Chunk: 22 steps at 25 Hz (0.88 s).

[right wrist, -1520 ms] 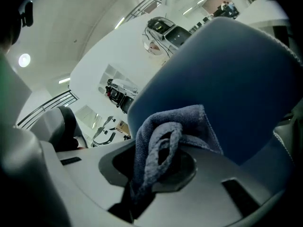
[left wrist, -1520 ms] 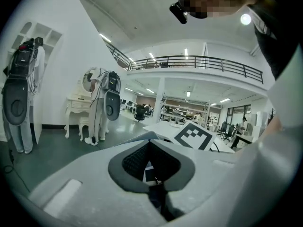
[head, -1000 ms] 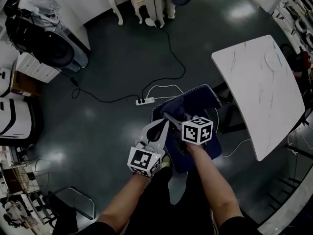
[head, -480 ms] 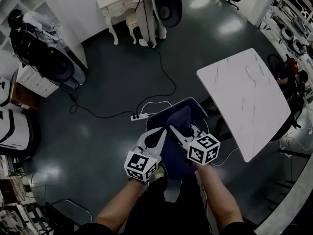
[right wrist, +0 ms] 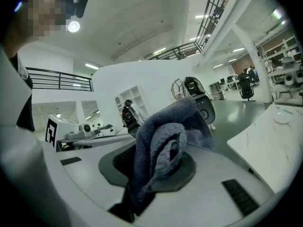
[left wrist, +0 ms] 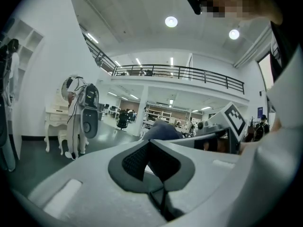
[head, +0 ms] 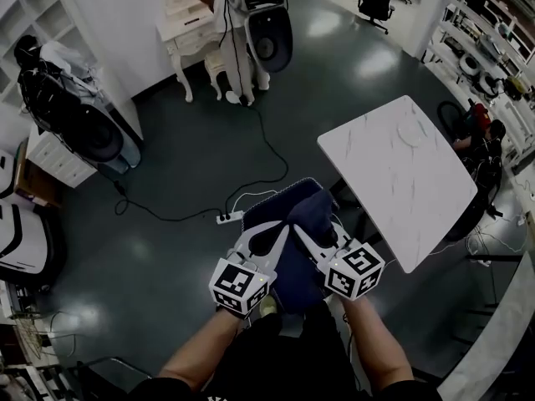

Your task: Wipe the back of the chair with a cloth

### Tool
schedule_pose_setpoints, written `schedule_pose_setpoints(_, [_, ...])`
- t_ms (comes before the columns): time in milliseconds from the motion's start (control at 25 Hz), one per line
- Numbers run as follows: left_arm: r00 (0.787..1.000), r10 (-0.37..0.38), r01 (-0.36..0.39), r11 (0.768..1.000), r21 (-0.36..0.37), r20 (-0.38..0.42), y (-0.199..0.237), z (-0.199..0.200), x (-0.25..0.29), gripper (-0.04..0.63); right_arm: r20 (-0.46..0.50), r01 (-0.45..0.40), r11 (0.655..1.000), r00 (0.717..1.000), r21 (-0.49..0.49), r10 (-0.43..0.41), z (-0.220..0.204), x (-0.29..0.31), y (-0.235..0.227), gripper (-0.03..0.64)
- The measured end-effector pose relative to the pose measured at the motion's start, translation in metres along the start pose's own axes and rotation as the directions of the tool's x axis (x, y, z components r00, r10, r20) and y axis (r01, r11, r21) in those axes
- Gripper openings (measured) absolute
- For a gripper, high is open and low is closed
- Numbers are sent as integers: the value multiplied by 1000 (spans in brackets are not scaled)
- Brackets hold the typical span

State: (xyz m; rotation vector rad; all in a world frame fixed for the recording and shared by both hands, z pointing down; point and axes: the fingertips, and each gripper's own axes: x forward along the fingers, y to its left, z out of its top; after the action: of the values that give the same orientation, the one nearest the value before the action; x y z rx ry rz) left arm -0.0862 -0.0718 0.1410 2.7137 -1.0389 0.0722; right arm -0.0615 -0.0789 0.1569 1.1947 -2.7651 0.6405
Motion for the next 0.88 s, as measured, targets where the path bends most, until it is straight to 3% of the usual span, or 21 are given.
schedule_pose_setpoints(520, [996,-67,63,996,60,67,-26,53,-14,8,41,66,991,997,-115,-62,42,-30,33,81])
schedule_pose_setpoints(880, [992,-89,82,993,86,85,-34,52,-20,8,55,76,988,996,-136,-69,36,-36,42,81])
